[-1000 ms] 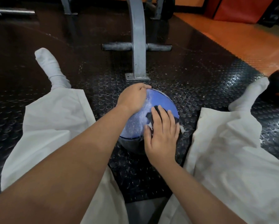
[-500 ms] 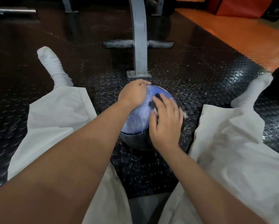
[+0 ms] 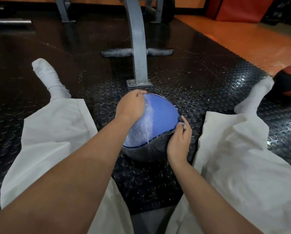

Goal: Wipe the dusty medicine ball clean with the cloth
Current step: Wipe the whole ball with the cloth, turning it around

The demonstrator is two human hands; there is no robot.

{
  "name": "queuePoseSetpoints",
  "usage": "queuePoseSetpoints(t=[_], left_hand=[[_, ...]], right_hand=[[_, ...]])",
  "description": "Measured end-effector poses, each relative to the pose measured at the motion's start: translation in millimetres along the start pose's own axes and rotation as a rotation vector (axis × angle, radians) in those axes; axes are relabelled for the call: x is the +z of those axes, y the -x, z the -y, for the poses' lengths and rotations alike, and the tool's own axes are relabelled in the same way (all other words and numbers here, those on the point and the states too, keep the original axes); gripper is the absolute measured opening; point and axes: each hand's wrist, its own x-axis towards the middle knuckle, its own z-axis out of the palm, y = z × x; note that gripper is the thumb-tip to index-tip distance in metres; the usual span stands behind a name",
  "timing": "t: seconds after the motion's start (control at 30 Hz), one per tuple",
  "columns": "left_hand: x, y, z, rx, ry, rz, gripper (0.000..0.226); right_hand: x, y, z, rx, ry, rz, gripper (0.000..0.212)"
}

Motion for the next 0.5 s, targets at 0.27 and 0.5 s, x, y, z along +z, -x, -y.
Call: queuePoseSetpoints(t=[0.27, 0.5], left_hand=[[-3.7, -0.2, 5.9, 0.043, 0.023, 0.014, 0.038], [0.2, 4.4, 0.7, 0.050, 0.004, 0.001, 0.038]], right_hand=[[11.1, 12.2, 29.7, -0.488, 0.261, 0.145, 0.040], [-15.0, -15.8, -2.4, 0.246, -0.147, 0.083, 0.030]])
